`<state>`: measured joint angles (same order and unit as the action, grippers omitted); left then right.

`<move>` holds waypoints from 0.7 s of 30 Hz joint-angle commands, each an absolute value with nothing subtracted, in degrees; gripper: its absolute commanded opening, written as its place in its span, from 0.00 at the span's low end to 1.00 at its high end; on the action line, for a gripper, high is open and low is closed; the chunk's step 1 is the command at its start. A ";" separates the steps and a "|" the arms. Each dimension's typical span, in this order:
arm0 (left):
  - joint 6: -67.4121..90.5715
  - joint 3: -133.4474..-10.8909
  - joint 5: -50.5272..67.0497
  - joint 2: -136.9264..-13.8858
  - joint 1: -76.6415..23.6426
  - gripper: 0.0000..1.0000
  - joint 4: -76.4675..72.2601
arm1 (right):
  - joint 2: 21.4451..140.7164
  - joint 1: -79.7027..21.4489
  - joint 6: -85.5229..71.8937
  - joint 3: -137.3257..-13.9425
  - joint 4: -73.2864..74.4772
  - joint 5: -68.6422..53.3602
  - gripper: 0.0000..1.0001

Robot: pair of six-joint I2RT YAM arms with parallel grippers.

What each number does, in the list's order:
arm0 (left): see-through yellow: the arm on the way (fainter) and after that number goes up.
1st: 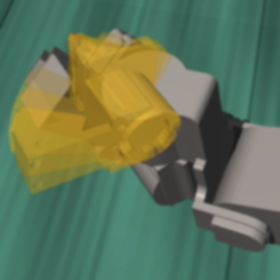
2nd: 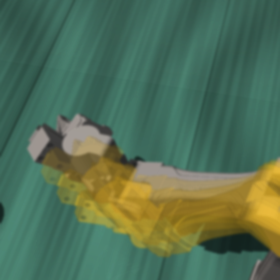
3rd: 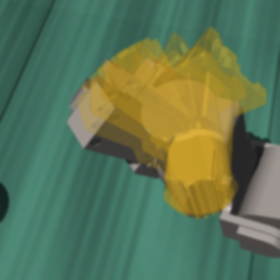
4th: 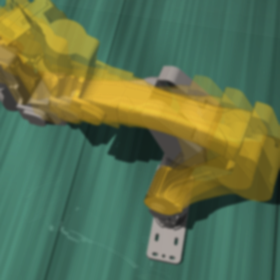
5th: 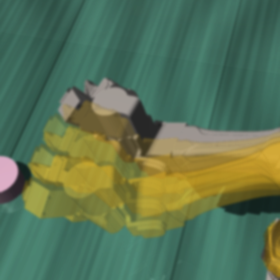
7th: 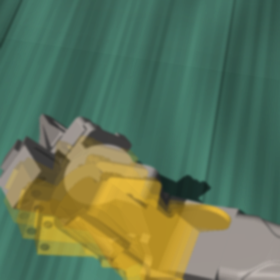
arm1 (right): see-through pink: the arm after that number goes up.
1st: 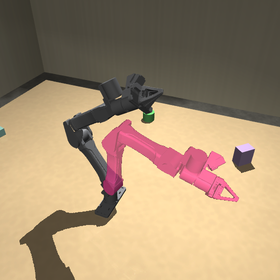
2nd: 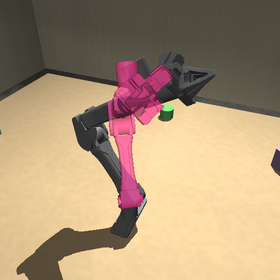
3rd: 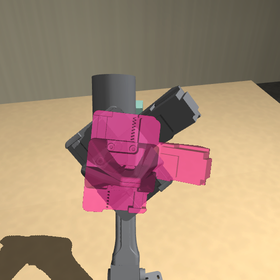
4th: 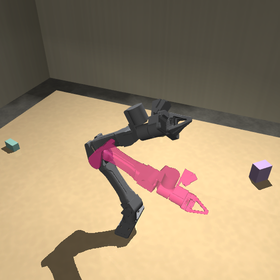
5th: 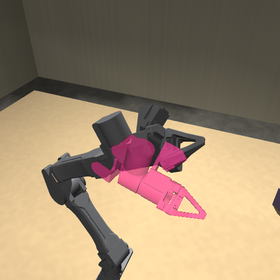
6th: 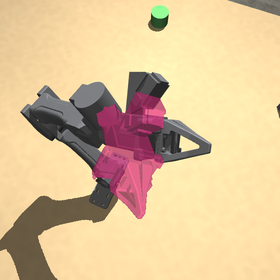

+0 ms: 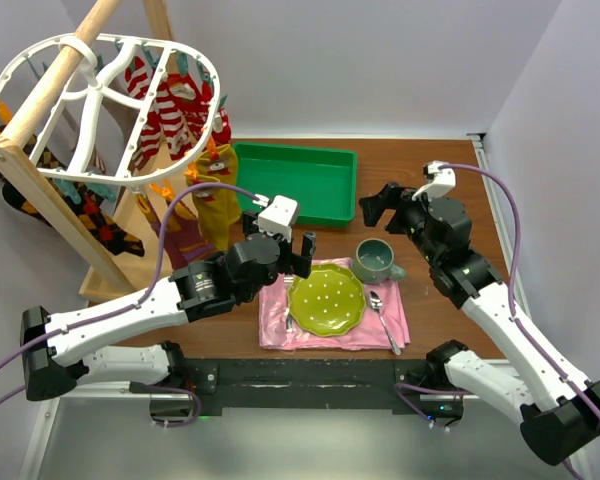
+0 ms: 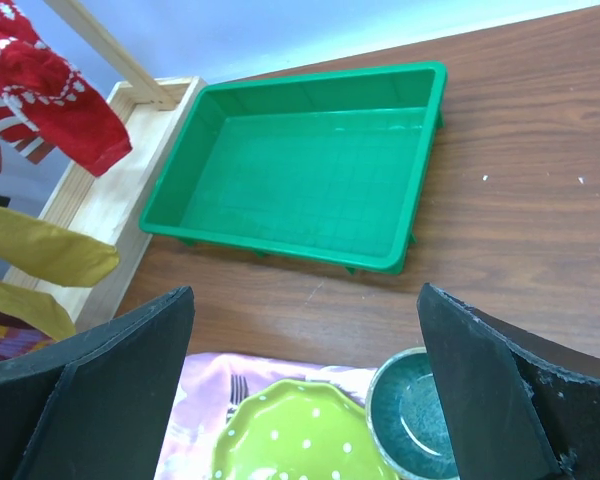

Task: Remove the socks clipped to the hanger
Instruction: Remove the sock from the hanger.

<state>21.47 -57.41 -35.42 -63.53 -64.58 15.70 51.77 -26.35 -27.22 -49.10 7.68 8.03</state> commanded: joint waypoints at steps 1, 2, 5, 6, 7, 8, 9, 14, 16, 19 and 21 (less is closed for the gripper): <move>22.06 -57.39 -36.21 -62.93 -64.60 1.00 15.82 | 52.38 -26.54 -25.23 -48.52 2.90 6.51 0.99; 22.06 -57.39 -36.04 -62.93 -64.60 1.00 16.52 | 52.73 -26.54 -24.88 -48.60 2.73 6.16 0.99; 21.97 -57.39 -35.33 -62.84 -64.60 1.00 18.01 | 53.17 -26.46 -24.44 -48.95 2.55 5.28 0.98; 21.89 -56.96 -35.25 -62.49 -64.60 1.00 18.10 | 53.26 -26.46 -24.35 -48.69 1.94 5.10 0.98; 21.97 -56.52 -35.07 -62.23 -64.60 1.00 17.93 | 53.17 -26.54 -24.26 -48.52 1.41 4.40 0.98; 21.97 -55.90 -34.89 -61.36 -64.60 1.00 17.41 | 53.17 -26.46 -24.00 -48.25 0.71 3.70 0.98; 22.06 -54.85 -34.89 -60.91 -64.60 1.00 17.14 | 53.26 -26.46 -23.91 -47.56 -1.21 3.00 0.98; 26.97 -50.37 -36.47 -57.32 -64.60 1.00 18.97 | 56.59 -26.54 -24.34 -45.97 -10.51 -7.17 0.96; 31.10 -47.30 -37.26 -54.95 -64.60 1.00 19.94 | 59.49 -26.89 -25.48 -45.79 -14.39 -10.36 0.95; 37.25 -43.95 -39.28 -51.17 -64.60 1.00 23.98 | 64.23 -29.08 -24.53 -47.19 -20.12 -12.74 0.94; 41.47 -41.94 -40.07 -49.05 -64.60 1.00 27.24 | 66.61 -31.46 -23.73 -49.56 -21.97 -12.66 0.93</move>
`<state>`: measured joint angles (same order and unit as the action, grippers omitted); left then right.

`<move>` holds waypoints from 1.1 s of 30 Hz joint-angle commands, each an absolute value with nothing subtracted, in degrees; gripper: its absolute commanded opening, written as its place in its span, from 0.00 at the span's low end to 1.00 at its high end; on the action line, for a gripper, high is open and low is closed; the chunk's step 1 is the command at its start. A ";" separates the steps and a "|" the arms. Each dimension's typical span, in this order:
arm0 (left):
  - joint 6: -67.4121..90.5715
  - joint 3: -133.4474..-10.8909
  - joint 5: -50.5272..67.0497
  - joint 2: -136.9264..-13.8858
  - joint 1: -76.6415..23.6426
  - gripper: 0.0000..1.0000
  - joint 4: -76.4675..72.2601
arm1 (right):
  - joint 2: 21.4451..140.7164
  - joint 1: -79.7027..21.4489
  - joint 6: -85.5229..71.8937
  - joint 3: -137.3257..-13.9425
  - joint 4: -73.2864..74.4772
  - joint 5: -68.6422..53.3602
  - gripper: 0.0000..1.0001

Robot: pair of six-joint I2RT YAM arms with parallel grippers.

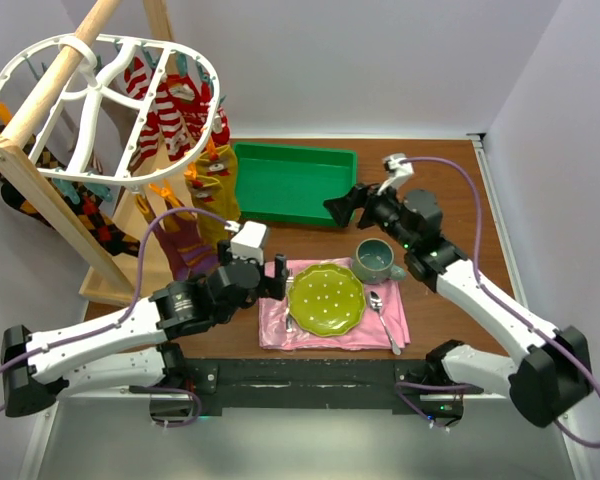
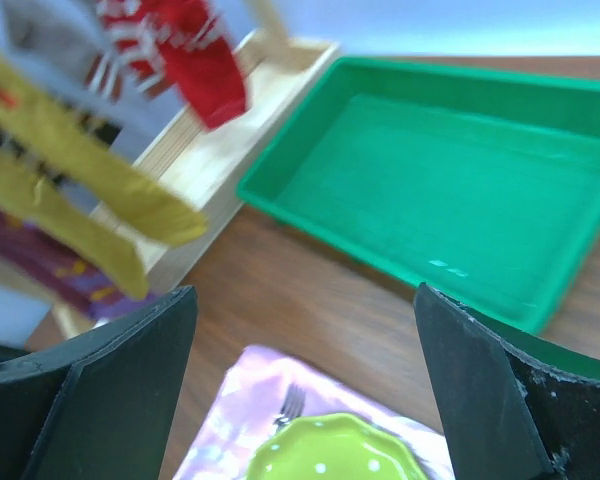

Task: Remove the socks clipped to the hanger
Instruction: Remove the sock from the hanger.

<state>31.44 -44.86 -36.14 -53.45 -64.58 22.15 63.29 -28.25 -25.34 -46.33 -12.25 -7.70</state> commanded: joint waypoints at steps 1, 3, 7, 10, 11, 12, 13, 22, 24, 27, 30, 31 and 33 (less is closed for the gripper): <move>42.53 -41.31 -40.34 -46.87 -64.60 1.00 28.81 | 68.97 -33.03 -22.86 -50.53 -22.41 -12.74 0.93; 45.78 -39.99 -41.13 -44.92 -64.51 1.00 30.93 | 71.27 -34.62 -21.80 -52.82 -24.34 -13.53 0.93; 49.39 -40.51 -43.24 -41.40 -64.60 1.00 37.77 | 78.28 -38.05 -18.03 -58.08 -27.24 -14.06 0.93; 51.76 -42.36 -45.08 -40.17 -64.60 1.00 42.78 | 82.16 -39.19 -16.79 -61.16 -28.47 -15.20 0.93; 52.55 -43.32 -45.52 -39.91 -64.60 1.00 43.93 | 84.44 -39.46 -16.61 -63.17 -29.35 -15.64 0.93; 52.91 -43.77 -45.79 -39.73 -64.60 1.00 44.90 | 85.85 -39.64 -16.44 -64.15 -29.70 -15.91 0.93; 53.26 -44.20 -46.31 -39.20 -64.60 1.00 46.57 | 87.00 -40.25 -16.17 -65.12 -30.06 -16.69 0.92; 56.69 -50.97 -49.83 -38.93 -64.60 1.00 55.98 | 99.66 -44.38 -14.59 -75.14 -31.73 -18.46 0.90; 56.69 -51.94 -49.92 -38.94 -64.60 1.00 56.51 | 101.85 -45.00 -14.76 -77.34 -31.99 -18.98 0.90; 57.22 -53.00 -50.62 -38.94 -64.60 1.00 57.92 | 105.99 -45.88 -15.03 -80.68 -31.64 -19.25 0.89; 57.30 -53.61 -50.63 -38.76 -64.60 1.00 58.45 | 109.15 -46.32 -15.38 -83.05 -31.73 -19.34 0.89; 57.22 -53.79 -50.54 -38.59 -64.60 1.00 58.53 | 110.38 -46.58 -15.64 -84.01 -31.73 -18.99 0.88; 57.04 -54.31 -50.36 -38.58 -64.60 1.00 58.62 | 111.53 -46.67 -16.08 -84.72 -32.25 -18.63 0.88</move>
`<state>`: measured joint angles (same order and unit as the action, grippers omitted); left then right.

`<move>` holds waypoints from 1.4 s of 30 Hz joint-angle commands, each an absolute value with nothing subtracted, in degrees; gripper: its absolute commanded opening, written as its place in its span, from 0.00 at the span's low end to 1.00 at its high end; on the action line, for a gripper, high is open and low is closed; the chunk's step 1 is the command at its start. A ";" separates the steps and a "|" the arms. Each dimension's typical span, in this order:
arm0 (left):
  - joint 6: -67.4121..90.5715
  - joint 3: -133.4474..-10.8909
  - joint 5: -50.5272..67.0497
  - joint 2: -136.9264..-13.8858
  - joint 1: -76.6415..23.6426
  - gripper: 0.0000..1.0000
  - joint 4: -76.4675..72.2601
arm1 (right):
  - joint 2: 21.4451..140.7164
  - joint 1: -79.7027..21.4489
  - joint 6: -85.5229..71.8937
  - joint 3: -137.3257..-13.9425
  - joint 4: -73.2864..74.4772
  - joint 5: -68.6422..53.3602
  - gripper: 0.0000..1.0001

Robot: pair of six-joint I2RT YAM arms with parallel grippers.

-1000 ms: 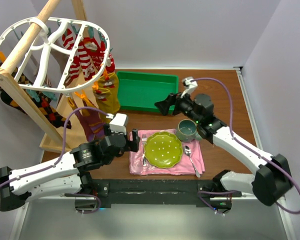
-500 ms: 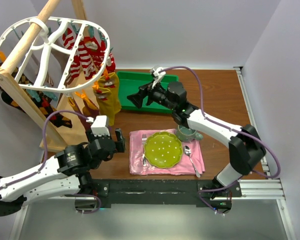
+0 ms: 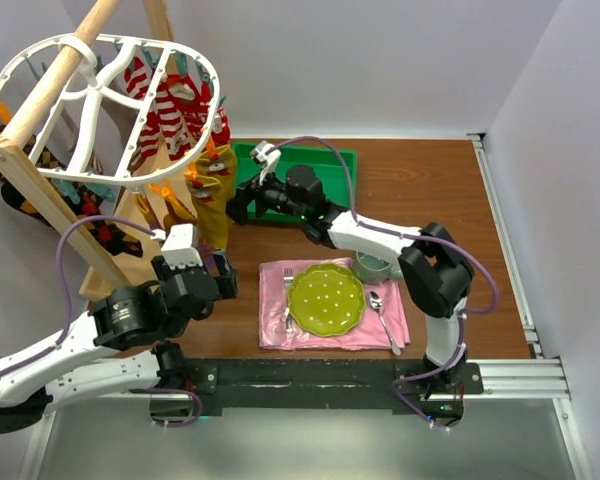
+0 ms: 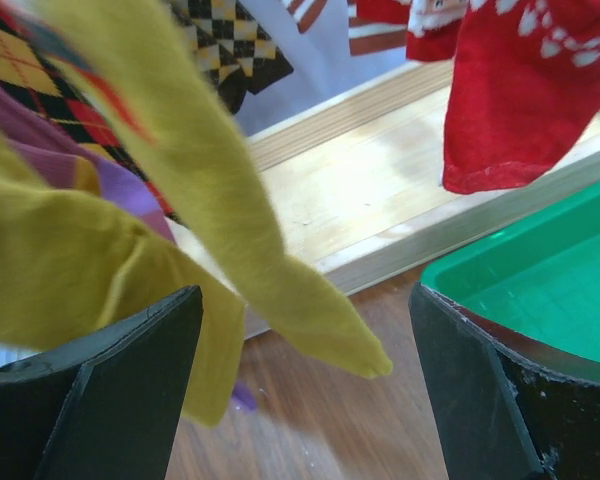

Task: Remove the socks clipped to the hanger
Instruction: Remove the sock from the hanger.

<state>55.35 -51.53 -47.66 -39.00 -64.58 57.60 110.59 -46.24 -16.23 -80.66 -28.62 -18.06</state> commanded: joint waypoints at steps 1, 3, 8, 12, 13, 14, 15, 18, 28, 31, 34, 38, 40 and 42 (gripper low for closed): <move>56.95 -54.49 -50.27 -38.50 -64.60 1.00 58.71 | 111.97 -46.67 -16.69 -84.99 -32.69 -18.11 0.87; 56.78 -54.93 -50.27 -38.50 -64.60 1.00 58.89 | 113.20 -46.67 -17.31 -85.16 -34.10 -17.41 0.86; 56.08 -55.46 -49.66 -38.32 -64.60 1.00 58.36 | 115.40 -46.76 -19.86 -85.51 -37.08 -16.35 0.72; 54.93 -56.07 -49.39 -37.71 -64.60 1.00 57.66 | 114.44 -46.76 -20.48 -84.99 -37.18 -14.08 0.36; 54.67 -56.25 -49.22 -37.44 -64.60 1.00 57.13 | 113.82 -46.76 -20.30 -83.60 -37.00 -13.11 0.29; 53.97 -56.34 -49.13 -37.27 -64.60 1.00 56.78 | 112.86 -46.76 -20.13 -82.71 -37.09 -12.05 0.22; 53.62 -56.34 -48.87 -36.66 -64.60 1.00 56.43 | 111.89 -46.76 -19.87 -81.84 -36.92 -9.78 0.11; 52.03 -56.16 -48.08 -35.60 -64.60 1.00 54.32 | 107.33 -46.84 -18.11 -78.76 -34.64 -5.99 0.00; 46.77 -54.06 -44.57 -34.37 -64.60 0.97 45.72 | 91.86 -46.76 -12.92 -68.21 -24.45 -0.17 0.00; 45.18 -53.09 -43.69 -34.19 -64.60 0.96 43.25 | 87.90 -46.76 -12.48 -65.93 -21.37 -1.49 0.00; 44.22 -52.56 -43.07 -34.63 -64.60 0.95 41.84 | 83.94 -46.93 -13.18 -63.21 -19.52 -4.21 0.00; 42.98 -51.33 -42.28 -34.72 -64.60 0.93 39.73 | 80.25 -47.99 -12.92 -61.44 -16.00 -6.85 0.00; 42.63 -50.63 -42.10 -34.72 -64.60 0.93 38.76 | 79.10 -48.95 -12.75 -61.35 -14.16 -9.31 0.00; 42.54 -50.10 -42.19 -34.72 -64.60 0.92 38.32 | 78.31 -50.35 -11.87 -61.52 -12.93 -10.98 0.00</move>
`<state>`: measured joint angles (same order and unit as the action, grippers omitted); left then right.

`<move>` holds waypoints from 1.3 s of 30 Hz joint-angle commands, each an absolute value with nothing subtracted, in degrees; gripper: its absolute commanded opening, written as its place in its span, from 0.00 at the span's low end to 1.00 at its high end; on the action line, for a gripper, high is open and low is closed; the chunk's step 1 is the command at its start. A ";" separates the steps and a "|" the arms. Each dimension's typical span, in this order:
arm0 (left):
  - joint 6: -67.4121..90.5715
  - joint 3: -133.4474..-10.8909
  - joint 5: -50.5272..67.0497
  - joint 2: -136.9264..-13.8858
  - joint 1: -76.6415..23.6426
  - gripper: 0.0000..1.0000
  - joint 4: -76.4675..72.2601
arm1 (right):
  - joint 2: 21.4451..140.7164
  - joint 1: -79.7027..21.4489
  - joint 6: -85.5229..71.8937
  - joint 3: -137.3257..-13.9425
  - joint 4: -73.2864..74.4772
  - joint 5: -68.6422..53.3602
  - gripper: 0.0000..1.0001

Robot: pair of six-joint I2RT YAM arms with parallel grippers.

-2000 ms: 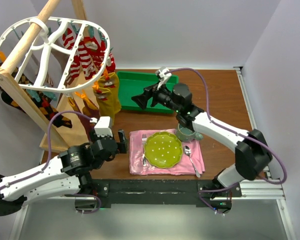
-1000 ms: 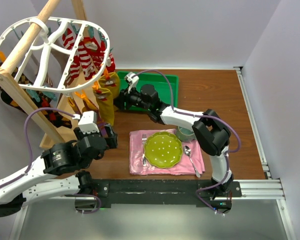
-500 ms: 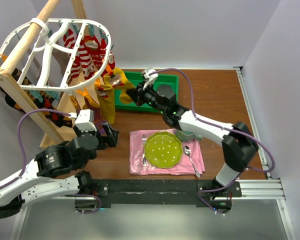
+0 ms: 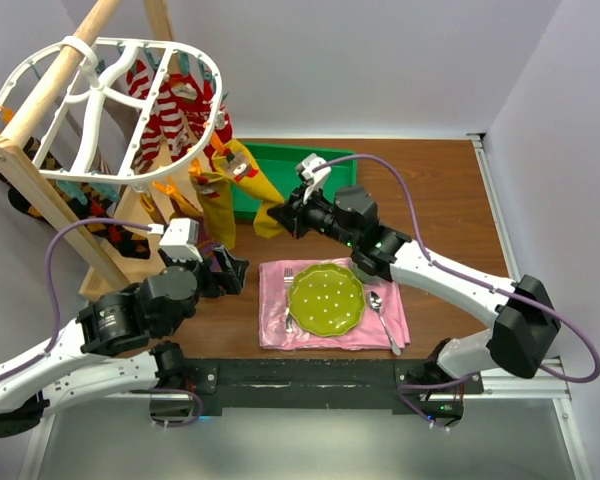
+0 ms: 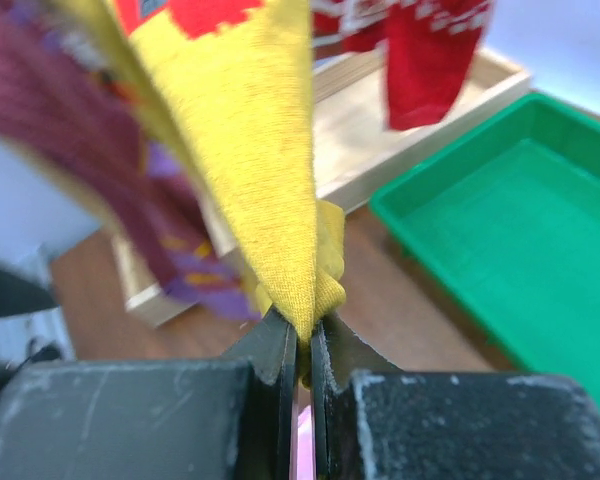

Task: Remove the socks clipped to the hanger
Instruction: Remove the sock from the hanger.

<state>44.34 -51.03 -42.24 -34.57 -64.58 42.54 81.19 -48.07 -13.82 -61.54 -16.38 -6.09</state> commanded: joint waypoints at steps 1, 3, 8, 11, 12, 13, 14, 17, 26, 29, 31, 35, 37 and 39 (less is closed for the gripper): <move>42.54 -50.01 -42.27 -34.63 -64.60 0.92 38.23 | 78.14 -50.88 -11.69 -61.61 -11.61 -11.42 0.00; 42.54 -49.75 -42.28 -34.72 -64.60 0.91 38.23 | 77.44 -51.59 -11.34 -61.96 -10.46 -12.65 0.00; 42.72 -49.39 -42.54 -34.19 -64.60 0.89 37.71 | 75.32 -51.86 -10.64 -62.05 -7.83 -16.52 0.00; 42.80 -48.87 -42.98 -33.66 -64.60 0.89 37.44 | 73.66 -51.86 -10.11 -62.31 -6.16 -18.80 0.00; 42.80 -48.61 -43.07 -33.31 -64.60 0.90 37.09 | 73.48 -51.86 -9.85 -62.58 -5.28 -19.59 0.00; 42.89 -48.52 -43.15 -32.61 -64.60 0.90 36.92 | 73.22 -51.94 -9.58 -62.84 -4.93 -21.77 0.00; 42.89 -48.25 -43.42 -32.26 -64.60 0.90 36.31 | 73.04 -51.86 -9.41 -63.02 -4.49 -22.75 0.00; 42.63 -48.25 -43.51 -30.94 -64.60 0.91 34.81 | 72.86 -51.86 -9.23 -62.58 -4.04 -25.75 0.00; 40.08 -51.67 -45.17 -29.97 -64.60 0.92 30.33 | 73.65 -51.94 -9.93 -61.61 -5.01 -29.27 0.00; 39.12 -52.12 -46.84 -29.53 -64.60 0.92 27.70 | 73.74 -51.94 -10.02 -61.96 -5.10 -29.79 0.00; 38.23 -51.77 -47.37 -29.36 -64.60 0.93 25.94 | 74.09 -51.86 -10.02 -62.14 -5.01 -30.49 0.00; 37.44 -50.19 -47.81 -29.79 -64.60 0.94 21.72 | 75.06 -51.94 -10.98 -62.58 -5.71 -33.13 0.00; 36.74 -49.49 -47.38 -29.53 -64.60 0.95 19.96 | 75.84 -51.86 -11.16 -62.84 -5.89 -33.75 0.00; 36.48 -48.61 -46.41 -29.27 -64.60 0.95 18.02 | 76.46 -52.38 -11.16 -63.10 -5.98 -33.31 0.00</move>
